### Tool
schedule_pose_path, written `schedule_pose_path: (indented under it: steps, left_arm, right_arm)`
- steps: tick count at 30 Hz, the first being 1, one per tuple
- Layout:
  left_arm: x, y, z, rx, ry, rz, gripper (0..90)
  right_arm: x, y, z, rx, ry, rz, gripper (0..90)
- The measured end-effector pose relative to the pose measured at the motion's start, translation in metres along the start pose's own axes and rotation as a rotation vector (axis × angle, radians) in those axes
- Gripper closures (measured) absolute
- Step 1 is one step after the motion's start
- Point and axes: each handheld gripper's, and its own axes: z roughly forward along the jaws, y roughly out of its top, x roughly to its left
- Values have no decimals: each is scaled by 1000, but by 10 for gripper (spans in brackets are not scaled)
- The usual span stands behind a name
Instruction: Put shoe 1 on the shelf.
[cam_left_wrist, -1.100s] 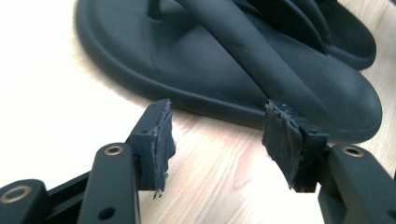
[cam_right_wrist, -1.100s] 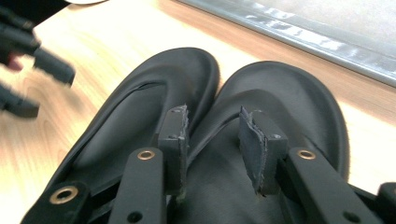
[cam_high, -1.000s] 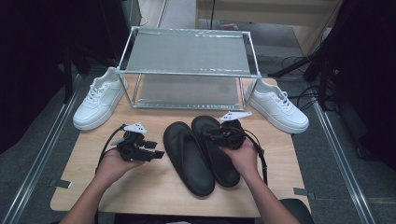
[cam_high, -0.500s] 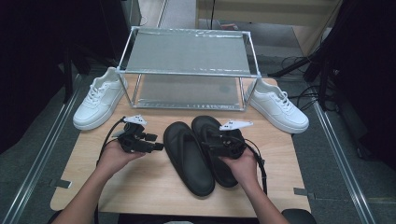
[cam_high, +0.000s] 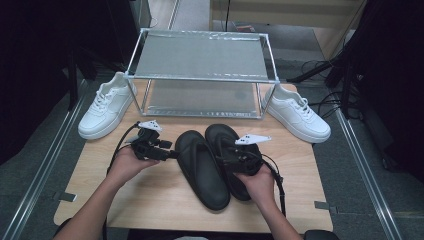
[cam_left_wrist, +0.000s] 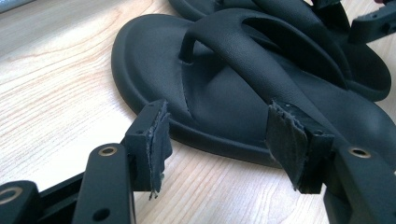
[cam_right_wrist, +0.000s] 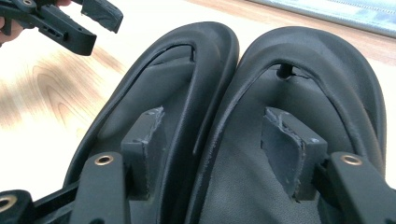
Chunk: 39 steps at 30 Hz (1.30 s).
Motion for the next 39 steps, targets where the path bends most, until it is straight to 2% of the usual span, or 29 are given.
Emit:
schedule_pose_path:
  steps: [11,14,19,22,28,32,36,39]
  left_arm:
    - [-1,6,3,-1,2,16,402]
    - [-1,7,4,-5,2,19,402]
    - [1,7,2,-10,7,16,403]
    - [2,7,0,-12,15,15,403]
    - [2,5,-2,-25,16,9,406]
    - [3,4,-4,-25,19,4,405]
    - [4,3,-5,-24,22,3,405]
    - [4,2,-7,-34,24,0,405]
  right_arm:
    - [14,-6,12,32,11,-23,401]
    - [17,-7,16,32,-15,-24,399]
    - [17,-7,21,37,-27,-20,407]
    - [19,-8,25,48,-48,-43,410]
    - [22,-9,33,59,-75,-53,429]
    - [23,-10,37,73,-98,-73,510]
    - [21,-10,37,67,-76,-59,563]
    - [22,-9,37,71,-82,-71,581]
